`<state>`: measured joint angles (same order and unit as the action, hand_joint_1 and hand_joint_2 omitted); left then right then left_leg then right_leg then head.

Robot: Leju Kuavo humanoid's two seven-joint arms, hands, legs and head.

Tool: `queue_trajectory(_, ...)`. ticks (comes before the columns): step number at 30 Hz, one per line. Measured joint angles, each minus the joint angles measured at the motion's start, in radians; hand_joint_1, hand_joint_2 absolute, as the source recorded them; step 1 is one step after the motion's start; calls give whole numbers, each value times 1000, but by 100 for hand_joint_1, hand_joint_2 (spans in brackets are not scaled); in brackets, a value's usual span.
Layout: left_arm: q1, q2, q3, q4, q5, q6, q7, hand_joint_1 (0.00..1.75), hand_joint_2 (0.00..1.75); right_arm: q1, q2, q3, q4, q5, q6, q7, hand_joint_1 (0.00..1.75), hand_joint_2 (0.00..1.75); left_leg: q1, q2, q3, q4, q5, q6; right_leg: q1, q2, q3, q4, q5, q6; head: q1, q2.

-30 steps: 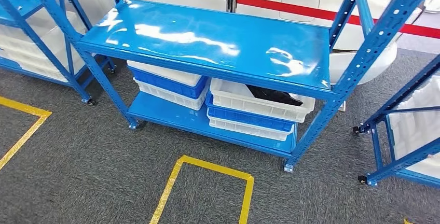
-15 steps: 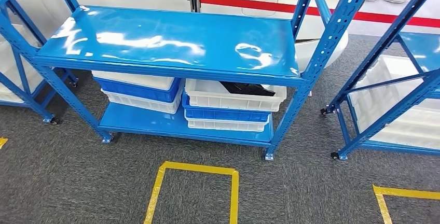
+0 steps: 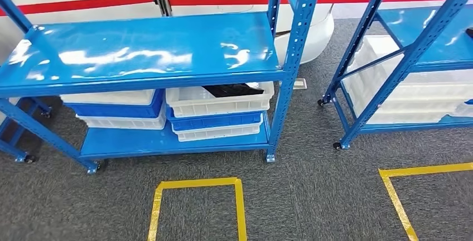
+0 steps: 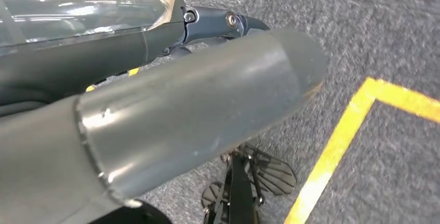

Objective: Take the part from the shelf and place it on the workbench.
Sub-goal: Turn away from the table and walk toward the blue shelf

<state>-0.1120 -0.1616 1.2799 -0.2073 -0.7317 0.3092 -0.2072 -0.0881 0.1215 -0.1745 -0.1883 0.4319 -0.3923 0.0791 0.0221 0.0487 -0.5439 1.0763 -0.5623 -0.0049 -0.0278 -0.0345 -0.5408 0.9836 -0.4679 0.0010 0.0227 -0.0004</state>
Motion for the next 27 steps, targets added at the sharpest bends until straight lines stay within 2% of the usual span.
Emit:
queue_trajectory(1, 1, 0, 0, 0, 0, 0, 0, 0, 0, -1, 1, 0, 0, 0, -1, 1, 0, 0, 1, -26, -30, 67, -38, -3, 2, 6, -1, 0, 1, -4, -3, 0)
queue_trajectory(2, 3, 0, 0, 0, 0, 1, 0, 0, 0, -2, 1, 0, 0, 0, -1, 2, 0, 0, 1, -39, -62, 136, -70, -4, 4, 11, -3, 1, 1, -6, -5, 0)
queue_trajectory(3, 5, 0, 0, 0, 0, 2, 0, 0, 0, -1, 2, 0, 0, 0, -1, 4, 0, 0, 1, -45, -87, 186, -86, -5, 6, 17, -3, 1, 1, -8, -5, 0)
queue_trajectory(4, 7, 0, 0, 0, 0, 4, 0, 0, 0, -1, 2, 0, 0, 0, -1, 7, 0, 0, 1, -47, -96, 201, -81, -4, 7, 23, -2, 1, 1, -7, -5, 0)
queue_trajectory(5, 7, 1, 0, 0, 0, 5, 0, 0, 0, 0, 2, 0, 0, 0, -1, 9, 0, 0, 1, -48, -86, 175, -55, -2, 8, 28, 0, 1, 1, -7, -6, 0)
queue_trajectory(7, 7, 1, 0, 0, 0, 6, 0, 0, 0, 0, 3, 0, 0, 0, -2, 11, 0, 0, 1, -49, -24, 39, 21, 4, 9, 37, 4, 2, 1, -6, -6, 0)
queue_trajectory(8, 7, 1, 0, 0, 0, 6, 0, 0, 0, -1, 3, 0, 0, 0, -2, 11, 0, 0, 0, -50, 4, -24, 47, 7, 12, 40, 5, 3, 1, -4, -6, 0)
queue_trajectory(9, 6, 0, 0, 0, 0, 6, 0, 0, 0, -2, 3, 0, 0, 0, -2, 11, 0, 0, -1, -51, 21, -65, 62, 10, 17, 42, 3, 5, -1, -3, -6, 0)
queue_trajectory(12, 6, 0, 0, 0, 0, 6, 0, 0, 0, -2, 1, 0, 0, 0, -2, 11, 0, 0, -9, -51, 25, -85, 67, 11, 30, 43, -9, 9, -4, 0, -6, 0)
queue_trajectory(16, 6, 0, 0, 0, 0, 7, 0, 0, 0, -3, 1, 0, 0, 0, -2, 12, 0, 0, -24, -51, 20, -84, 70, 24, 25, 43, -10, 8, 2, 11, -6, 0)
queue_trajectory(20, 6, 0, 0, 0, 0, 10, 0, 0, 175, -2, 0, 0, 0, 1, -3, 12, 0, 0, -30, -51, 16, -82, 73, 30, 20, 43, -10, 8, 6, 17, -6, 0)
queue_trajectory(24, 6, 0, 0, 0, -3, 18, 0, 0, 175, -3, 1, 0, 0, 5, -7, 15, 0, 175, -32, -51, 15, -82, 73, 31, 18, 43, -11, 7, 7, 18, -6, 0)
queue_trajectory(27, 6, 1, 0, 0, -4, 20, -1, 0, 175, -3, 1, 0, 0, 9, -8, 15, 0, 175, -31, -51, 15, -82, 72, 33, 16, 43, -12, 7, 7, 18, -6, 0)
